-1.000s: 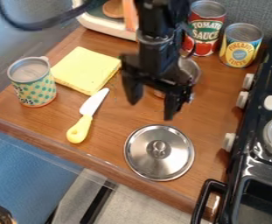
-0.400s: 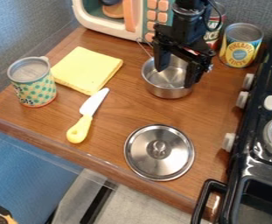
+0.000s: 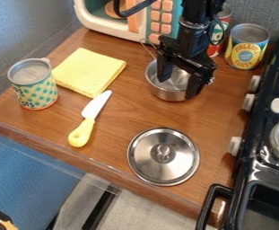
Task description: Put the pot over the yellow towel
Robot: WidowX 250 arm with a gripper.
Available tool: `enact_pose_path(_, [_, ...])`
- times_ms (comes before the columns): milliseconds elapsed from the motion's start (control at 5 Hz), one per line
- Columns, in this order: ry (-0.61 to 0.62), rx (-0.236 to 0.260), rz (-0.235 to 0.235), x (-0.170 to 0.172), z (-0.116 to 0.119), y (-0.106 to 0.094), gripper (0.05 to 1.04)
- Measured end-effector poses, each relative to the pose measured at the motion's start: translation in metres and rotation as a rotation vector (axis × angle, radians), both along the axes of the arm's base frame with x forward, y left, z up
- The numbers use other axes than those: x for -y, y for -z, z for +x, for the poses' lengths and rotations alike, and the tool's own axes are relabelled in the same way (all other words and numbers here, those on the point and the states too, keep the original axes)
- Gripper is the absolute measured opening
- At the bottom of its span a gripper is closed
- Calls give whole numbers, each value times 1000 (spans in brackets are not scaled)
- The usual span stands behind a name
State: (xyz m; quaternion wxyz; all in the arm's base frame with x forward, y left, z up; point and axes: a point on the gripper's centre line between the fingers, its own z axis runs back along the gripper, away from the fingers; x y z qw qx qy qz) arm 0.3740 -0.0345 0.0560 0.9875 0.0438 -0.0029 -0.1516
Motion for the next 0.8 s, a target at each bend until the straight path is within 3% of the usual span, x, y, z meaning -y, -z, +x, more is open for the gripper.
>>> enact_pose_path(200, [6, -40, 8, 5, -3, 20, 950])
enact_pose_path(600, [0, -58, 5, 7, -3, 30, 366])
enact_pose_path(800, [2, -53, -1, 9, -1, 30, 172])
